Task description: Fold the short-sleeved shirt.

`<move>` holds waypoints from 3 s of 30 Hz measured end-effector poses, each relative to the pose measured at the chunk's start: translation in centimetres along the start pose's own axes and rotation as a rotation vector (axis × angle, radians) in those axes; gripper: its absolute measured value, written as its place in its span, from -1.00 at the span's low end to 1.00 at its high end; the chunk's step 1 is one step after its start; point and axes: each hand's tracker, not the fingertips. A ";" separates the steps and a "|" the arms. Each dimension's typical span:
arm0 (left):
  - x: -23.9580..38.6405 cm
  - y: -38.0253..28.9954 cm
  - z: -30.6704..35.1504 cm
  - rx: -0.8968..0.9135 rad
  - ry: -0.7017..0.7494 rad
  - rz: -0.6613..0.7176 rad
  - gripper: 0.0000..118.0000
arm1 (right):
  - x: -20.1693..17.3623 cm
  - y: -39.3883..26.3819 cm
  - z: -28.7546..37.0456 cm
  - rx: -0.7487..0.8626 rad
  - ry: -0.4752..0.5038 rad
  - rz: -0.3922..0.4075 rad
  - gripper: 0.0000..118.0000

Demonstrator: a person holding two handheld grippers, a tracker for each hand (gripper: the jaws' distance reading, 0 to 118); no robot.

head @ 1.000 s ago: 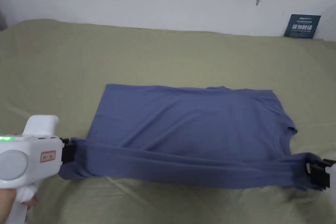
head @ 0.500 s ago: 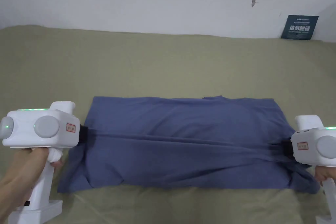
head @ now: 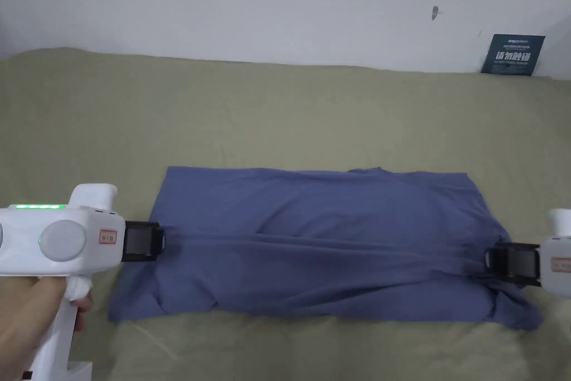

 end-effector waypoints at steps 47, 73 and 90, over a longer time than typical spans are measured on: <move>0.4 -6.1 3.6 -0.066 -0.007 -0.069 -0.89 | -0.6 -7.2 4.7 -0.065 0.023 -0.001 -0.82; 0.6 -7.1 7.3 0.003 -0.070 -0.062 -0.04 | 0.5 -9.1 10.0 0.048 0.041 -0.033 0.01; 1.7 4.9 -10.3 -0.138 0.040 -0.039 0.93 | -2.1 1.9 -4.2 -0.005 -0.003 0.104 -1.00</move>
